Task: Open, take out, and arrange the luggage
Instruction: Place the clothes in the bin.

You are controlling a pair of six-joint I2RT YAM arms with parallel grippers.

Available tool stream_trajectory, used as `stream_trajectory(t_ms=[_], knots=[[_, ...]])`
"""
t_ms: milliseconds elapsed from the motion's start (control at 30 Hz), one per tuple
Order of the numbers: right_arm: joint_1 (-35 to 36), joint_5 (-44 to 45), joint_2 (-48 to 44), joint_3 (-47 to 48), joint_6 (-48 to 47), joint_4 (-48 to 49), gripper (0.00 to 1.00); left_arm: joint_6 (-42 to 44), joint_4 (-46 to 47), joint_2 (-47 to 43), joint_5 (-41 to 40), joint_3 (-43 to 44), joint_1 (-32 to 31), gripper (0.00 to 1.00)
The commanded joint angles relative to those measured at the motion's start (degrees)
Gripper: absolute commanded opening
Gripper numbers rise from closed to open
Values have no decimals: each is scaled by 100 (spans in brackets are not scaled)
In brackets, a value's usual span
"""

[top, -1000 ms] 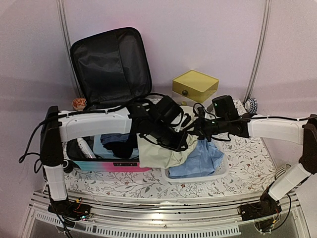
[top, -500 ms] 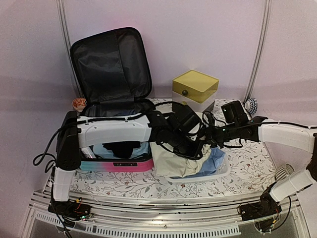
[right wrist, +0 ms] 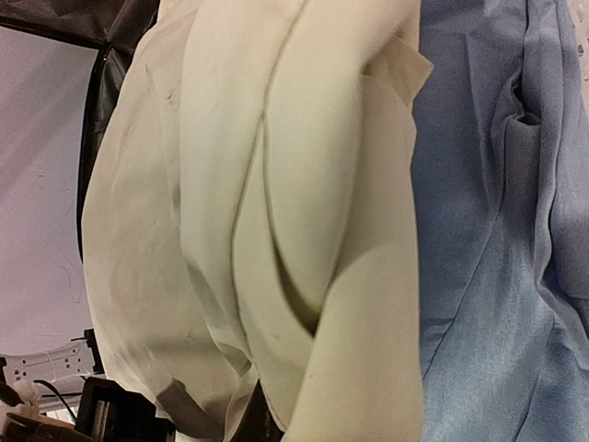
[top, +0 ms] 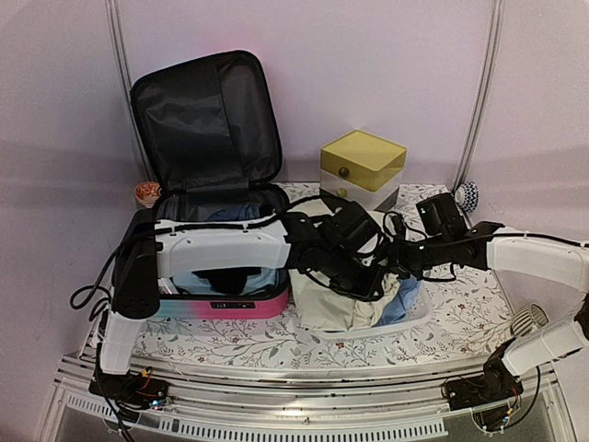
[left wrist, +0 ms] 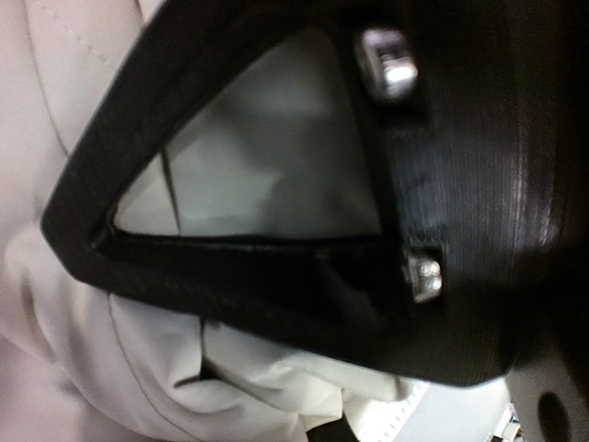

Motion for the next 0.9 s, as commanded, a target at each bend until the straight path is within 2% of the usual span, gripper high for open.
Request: stream_trajectory(t_ms=[0,500,867], knots=[[-27,538,-157,-125,-123,250,2,14,1018,3,665,356,-428,0],[-57,980,-345,-281,-156,171,2,20,1118,126,609,356,-437,0],[-131,1013,-319,230,-451,-55,2,44,1161,128,455,521,-432,0]])
